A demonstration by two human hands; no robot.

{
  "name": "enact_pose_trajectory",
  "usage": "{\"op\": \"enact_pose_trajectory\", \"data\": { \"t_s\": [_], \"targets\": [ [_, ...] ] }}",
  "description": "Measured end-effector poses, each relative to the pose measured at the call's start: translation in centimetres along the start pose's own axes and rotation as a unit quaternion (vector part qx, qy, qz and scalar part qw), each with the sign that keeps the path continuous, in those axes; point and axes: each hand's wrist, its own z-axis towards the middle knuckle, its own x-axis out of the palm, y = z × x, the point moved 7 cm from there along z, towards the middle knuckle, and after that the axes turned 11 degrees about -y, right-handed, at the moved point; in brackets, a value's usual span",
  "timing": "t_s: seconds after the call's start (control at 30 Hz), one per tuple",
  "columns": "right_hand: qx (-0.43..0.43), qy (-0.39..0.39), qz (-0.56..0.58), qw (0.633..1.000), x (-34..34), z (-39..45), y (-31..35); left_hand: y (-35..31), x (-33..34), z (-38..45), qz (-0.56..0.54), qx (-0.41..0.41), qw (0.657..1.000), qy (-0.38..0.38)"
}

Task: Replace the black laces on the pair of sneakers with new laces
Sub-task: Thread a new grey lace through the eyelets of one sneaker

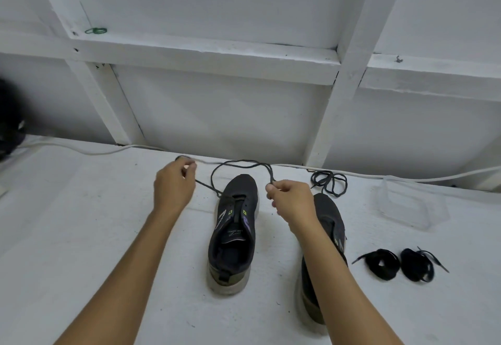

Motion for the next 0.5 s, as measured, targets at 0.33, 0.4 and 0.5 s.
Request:
{"op": "enact_pose_trajectory", "data": {
  "t_s": [0.33,0.4,0.5],
  "targets": [
    [0.115,0.0,0.175,0.978,4.1,-2.1,-4.1,-3.8,3.2,-5.5,-0.013,0.141,0.974,0.178],
    [0.101,0.003,0.164,0.981,4.4,-2.3,-4.5,-4.5,4.5,-6.9,-0.009,0.137,0.96,0.244],
    [0.091,0.009,0.158,0.983,4.6,-2.4,-4.9,-4.0,5.4,-7.3,0.001,0.091,0.963,0.254]
  ]
}}
